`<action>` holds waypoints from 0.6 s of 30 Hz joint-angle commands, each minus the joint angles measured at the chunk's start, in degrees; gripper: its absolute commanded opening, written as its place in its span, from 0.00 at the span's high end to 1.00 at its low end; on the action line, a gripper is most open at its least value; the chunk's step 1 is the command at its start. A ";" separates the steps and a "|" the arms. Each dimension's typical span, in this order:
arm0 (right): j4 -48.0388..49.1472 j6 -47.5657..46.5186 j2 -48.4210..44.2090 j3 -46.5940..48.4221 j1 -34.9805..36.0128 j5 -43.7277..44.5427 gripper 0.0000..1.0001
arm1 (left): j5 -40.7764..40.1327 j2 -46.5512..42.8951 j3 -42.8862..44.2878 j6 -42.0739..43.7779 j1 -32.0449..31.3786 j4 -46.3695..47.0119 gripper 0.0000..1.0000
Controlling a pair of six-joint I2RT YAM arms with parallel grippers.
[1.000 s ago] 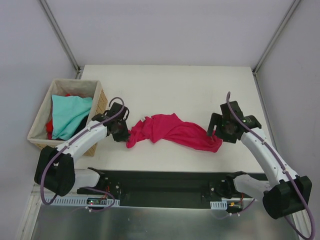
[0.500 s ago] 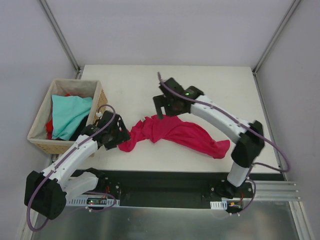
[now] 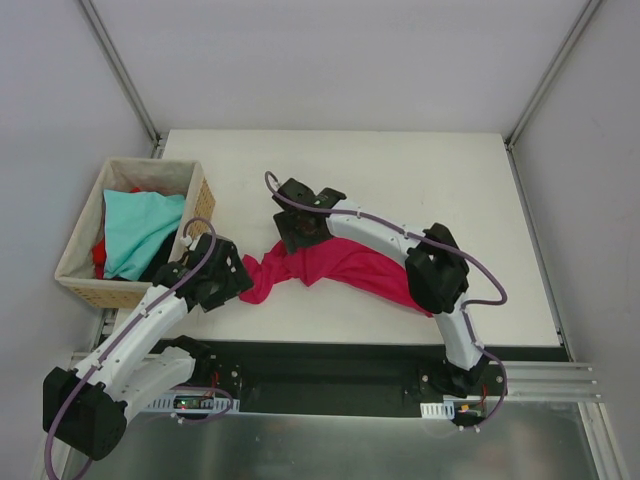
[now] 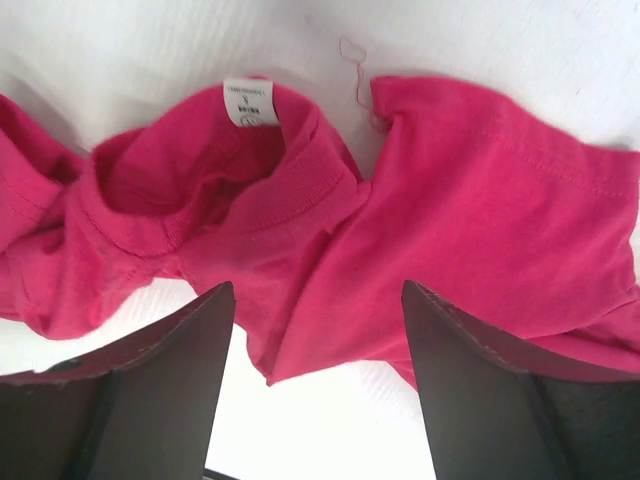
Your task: Fold and stack the t-shirts
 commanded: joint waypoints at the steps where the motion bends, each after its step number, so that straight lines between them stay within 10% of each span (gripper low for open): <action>1: 1.11 0.47 1.24 2.41 0.30 4.26 0.31 | -1.69 -0.27 -0.17 -0.57 0.31 -2.25 0.21; 18: 0.85 -0.06 1.78 0.48 0.29 5.31 0.61 | -1.52 0.69 0.88 0.31 1.27 -2.69 0.20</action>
